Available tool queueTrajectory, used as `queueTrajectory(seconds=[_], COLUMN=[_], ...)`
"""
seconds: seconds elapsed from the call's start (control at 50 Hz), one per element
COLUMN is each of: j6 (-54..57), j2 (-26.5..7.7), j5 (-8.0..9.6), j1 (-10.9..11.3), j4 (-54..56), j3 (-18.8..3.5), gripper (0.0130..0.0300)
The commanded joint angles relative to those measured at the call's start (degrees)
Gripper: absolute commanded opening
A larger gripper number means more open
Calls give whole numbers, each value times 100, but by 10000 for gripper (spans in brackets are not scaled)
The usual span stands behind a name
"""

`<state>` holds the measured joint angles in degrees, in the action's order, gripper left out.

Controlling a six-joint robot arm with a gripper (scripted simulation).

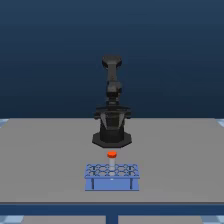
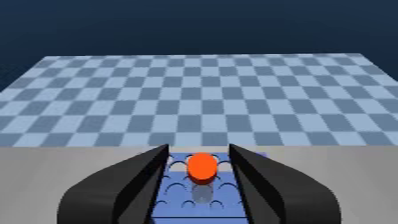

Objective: Pick up the centrifuge tube on the rack

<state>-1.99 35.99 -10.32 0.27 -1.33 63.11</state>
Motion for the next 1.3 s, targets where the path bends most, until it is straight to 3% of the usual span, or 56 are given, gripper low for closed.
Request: queueTrajectory(seconds=[0.02, 0.36, 0.66, 0.9, 1.3], j6=[4, 128, 247, 250, 223], j2=[-376, -1353, -1775, -1832, -1939], j5=[109, 453, 638, 595, 318], j1=[-13, -23, -25, -25, -25], j4=[-8, 78, 182, 183, 158], j3=[-196, -793, -1082, -1076, -937], gripper=[300, 300, 300, 300, 300])
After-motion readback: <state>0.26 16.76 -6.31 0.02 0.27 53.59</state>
